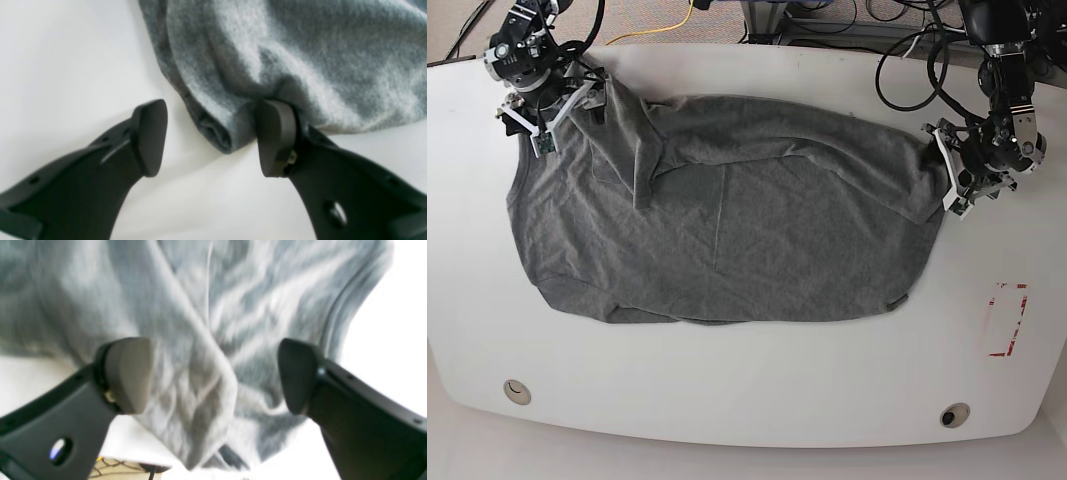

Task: Layout the t-shirt on the table in an organized manner, then fold the t-shirt properly
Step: 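Pull the grasped fabric with the right gripper back toward the shirt edge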

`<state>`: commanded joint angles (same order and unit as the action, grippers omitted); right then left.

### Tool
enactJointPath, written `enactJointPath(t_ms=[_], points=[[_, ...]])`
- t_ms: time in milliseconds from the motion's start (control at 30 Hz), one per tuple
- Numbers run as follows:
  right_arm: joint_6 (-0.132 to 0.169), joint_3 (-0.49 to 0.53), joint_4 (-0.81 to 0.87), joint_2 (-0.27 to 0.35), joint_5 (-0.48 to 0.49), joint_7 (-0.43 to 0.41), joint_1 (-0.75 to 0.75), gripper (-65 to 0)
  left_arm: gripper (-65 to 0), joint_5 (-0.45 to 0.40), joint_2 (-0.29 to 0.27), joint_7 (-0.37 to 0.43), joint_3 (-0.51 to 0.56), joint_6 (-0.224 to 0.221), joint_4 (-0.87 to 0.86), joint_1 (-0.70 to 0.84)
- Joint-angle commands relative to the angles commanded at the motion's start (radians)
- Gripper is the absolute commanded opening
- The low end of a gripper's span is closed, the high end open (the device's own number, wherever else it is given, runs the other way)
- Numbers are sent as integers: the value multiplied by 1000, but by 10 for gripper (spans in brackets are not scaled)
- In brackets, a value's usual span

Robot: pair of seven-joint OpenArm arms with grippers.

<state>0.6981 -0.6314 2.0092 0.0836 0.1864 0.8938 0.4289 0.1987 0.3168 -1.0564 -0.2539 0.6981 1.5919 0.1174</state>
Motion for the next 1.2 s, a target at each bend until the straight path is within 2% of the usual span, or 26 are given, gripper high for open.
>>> enactJointPath(t_ms=[300,467,567,1000,1200], points=[[0,-14,-75,0,0,-2,20,-197,-267,-2,3,0,40,0,0,-18],[0,-15,-114,0,0,-2,18,-247,-267,-2,3,0,40,0,0,-20],[0,-15,-120,0,0,-3,17,-290,-267,-2,3,0,40,0,0,-20],[0,-14,-114,0,0,-2,14,-633,-267,-2,3,0,40,0,0,-21],[0,-14,-100,6,-2,-2,14,-648,-267,-2,3,0,40,0,0,-21]])
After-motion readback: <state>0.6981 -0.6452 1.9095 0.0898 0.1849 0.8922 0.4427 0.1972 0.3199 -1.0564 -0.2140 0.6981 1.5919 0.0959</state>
